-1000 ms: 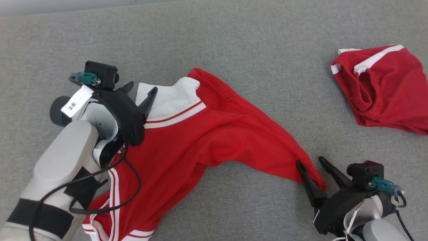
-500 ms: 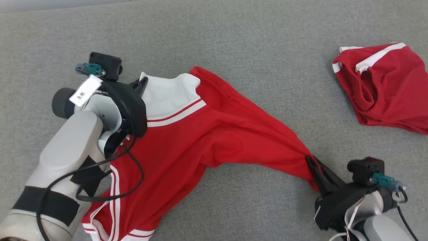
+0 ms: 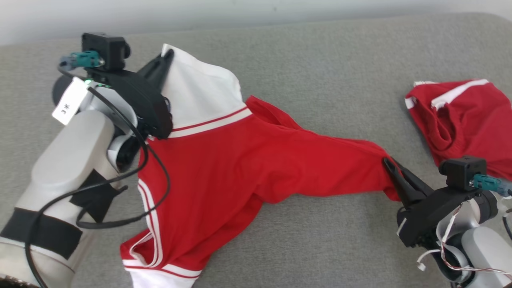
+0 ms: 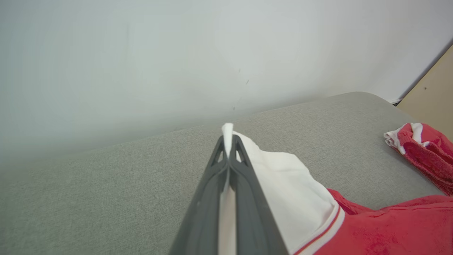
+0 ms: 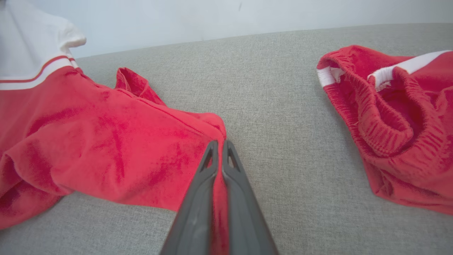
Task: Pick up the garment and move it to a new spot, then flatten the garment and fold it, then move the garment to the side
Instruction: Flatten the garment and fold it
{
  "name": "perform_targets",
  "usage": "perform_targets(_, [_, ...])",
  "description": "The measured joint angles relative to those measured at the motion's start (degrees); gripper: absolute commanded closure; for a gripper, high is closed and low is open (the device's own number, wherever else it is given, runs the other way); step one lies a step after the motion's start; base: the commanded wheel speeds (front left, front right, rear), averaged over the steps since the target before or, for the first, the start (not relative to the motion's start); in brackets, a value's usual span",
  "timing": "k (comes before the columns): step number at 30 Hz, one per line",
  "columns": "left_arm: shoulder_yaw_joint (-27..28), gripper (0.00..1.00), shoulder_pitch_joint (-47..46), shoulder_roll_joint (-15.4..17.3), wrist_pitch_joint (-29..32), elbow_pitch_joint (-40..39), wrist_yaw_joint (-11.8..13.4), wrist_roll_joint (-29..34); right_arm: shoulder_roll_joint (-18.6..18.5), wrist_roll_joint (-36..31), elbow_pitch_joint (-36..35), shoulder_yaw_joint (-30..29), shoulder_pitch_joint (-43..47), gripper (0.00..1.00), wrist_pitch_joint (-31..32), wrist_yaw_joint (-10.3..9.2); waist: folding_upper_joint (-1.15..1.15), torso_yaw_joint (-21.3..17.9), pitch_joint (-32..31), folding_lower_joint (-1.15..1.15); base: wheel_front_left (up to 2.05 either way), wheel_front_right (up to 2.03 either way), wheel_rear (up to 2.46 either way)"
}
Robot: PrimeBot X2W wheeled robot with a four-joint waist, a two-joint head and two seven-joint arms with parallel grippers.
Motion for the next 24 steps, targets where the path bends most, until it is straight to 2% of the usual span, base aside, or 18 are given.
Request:
perform_targets(5, [-2.8,1.0,1.3,-0.1,-0.6,-3.5,0.0,-2.6,-2.6,2.3,1.6,1.0,-0.1,1.0,4.8,2.79,0.0,2.1,-1.9,-0.01,0.0,0.0,0.0])
perform_targets(8, [-5.6,1.0,3.9,1.9,0.6,-7.6,0.0,-6.0,-3.2,3.6,3.1,3.7,-2.0,1.0,9.9,3.76,0.0,3.3,-2.7,-0.01,0.0,0.0,0.0])
perform_targets(12, [-6.5,1.0,5.2,5.7,4.3,-10.0,0.0,-11.9,-2.9,7.7,6.2,5.5,-10.7,1.0,18.5,4.32,0.0,4.2,-2.5,-0.01,0.0,0.0,0.0])
perform_targets(15, [-5.6,1.0,1.5,8.7,7.8,-9.5,0.0,-14.0,-1.8,10.3,10.5,4.8,-21.3,1.0,25.4,4.21,0.0,4.3,-1.4,-0.01,0.0,0.0,0.0])
perform_targets(17, [-4.8,1.0,-4.7,10.3,9.6,-8.2,0.0,-14.1,-1.0,9.8,14.4,3.8,-31.7,1.0,28.8,2.41,0.0,4.3,-0.4,0.0,0.0,0.0,0.0])
perform_targets(19, [-2.3,1.0,-12.4,11.0,9.2,-7.8,0.0,-14.0,-1.1,6.9,16.8,1.8,-42.6,1.0,29.6,0.57,0.0,4.0,1.0,0.01,0.0,0.0,0.0])
perform_targets(22, [3.9,1.0,-27.3,9.5,4.3,-7.3,0.0,-12.1,-1.0,1.3,15.2,-5.9,-54.7,1.0,22.0,-3.48,0.0,3.6,3.3,0.01,0.0,0.0,0.0])
perform_targets(23, [6.2,1.0,-31.2,8.6,2.0,-8.2,0.0,-12.1,-0.7,1.2,15.1,-7.8,-58.3,1.0,19.7,-4.55,0.0,3.5,4.1,0.01,0.0,0.0,0.0])
perform_targets(24, [7.3,1.0,-34.3,7.9,0.2,-10.1,0.0,-11.8,-0.6,1.4,15.5,-8.3,-62.2,1.0,18.1,-4.79,0.0,3.5,5.0,0.0,0.0,0.0,0.0])
